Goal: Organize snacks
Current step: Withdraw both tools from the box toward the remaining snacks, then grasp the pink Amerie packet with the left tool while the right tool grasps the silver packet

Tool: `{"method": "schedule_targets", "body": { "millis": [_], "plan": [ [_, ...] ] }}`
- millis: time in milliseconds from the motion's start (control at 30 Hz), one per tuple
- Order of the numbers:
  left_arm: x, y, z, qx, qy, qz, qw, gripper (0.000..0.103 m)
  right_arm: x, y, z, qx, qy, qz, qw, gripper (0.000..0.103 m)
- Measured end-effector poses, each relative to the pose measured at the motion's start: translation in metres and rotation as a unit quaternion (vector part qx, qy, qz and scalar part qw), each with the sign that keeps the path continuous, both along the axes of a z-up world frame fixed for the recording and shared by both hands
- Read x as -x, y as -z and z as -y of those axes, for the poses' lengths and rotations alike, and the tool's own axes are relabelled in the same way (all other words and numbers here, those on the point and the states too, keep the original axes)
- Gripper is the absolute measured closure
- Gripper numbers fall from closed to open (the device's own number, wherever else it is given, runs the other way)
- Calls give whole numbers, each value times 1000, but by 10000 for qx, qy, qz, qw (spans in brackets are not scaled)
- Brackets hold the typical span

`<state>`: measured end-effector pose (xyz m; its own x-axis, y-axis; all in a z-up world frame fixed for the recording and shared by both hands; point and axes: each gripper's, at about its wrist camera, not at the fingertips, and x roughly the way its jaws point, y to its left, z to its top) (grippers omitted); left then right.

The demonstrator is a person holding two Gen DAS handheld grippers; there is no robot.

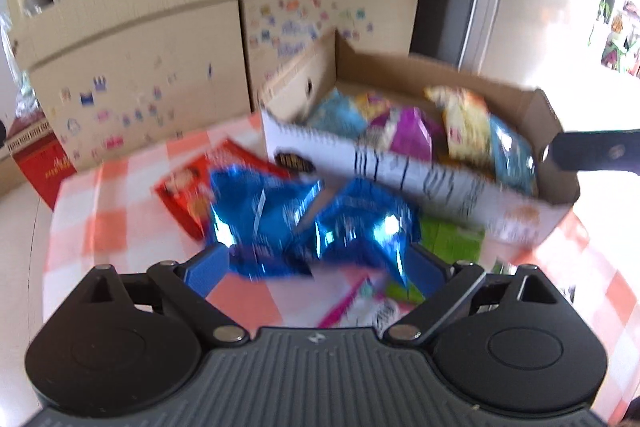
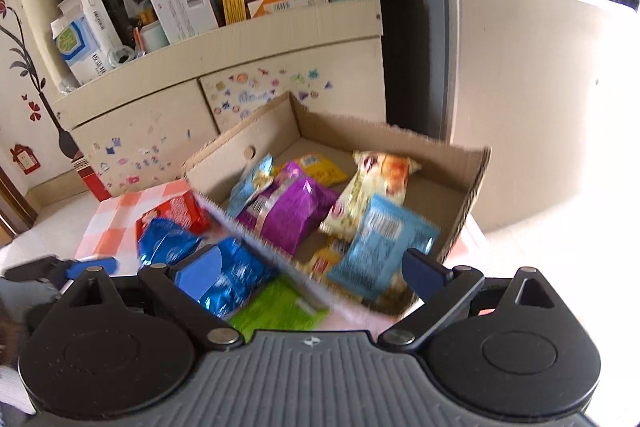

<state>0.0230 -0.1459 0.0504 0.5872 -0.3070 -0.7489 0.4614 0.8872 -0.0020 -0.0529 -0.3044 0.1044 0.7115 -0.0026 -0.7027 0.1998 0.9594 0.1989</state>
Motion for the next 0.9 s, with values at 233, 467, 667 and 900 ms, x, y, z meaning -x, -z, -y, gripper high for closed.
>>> {"method": "schedule_targets", "body": {
  "millis": [233, 467, 667, 900],
  "plan": [
    [5, 24, 12, -85, -99, -151, 9998, 9, 22, 25, 1, -720, 363, -376, 9960, 3],
    [10, 41, 8, -208, -168, -296, 9992, 8, 14, 48, -8, -664, 337, -783, 9941, 3],
    [21, 40, -14, -218, -151, -327, 9991, 8, 9, 64, -16, -548, 146, -934, 9940, 3],
    [31, 41, -42, -181, -93, -328, 9993, 5, 9, 78, -37, -108, -415, -1300, 9906, 3]
  ]
}}
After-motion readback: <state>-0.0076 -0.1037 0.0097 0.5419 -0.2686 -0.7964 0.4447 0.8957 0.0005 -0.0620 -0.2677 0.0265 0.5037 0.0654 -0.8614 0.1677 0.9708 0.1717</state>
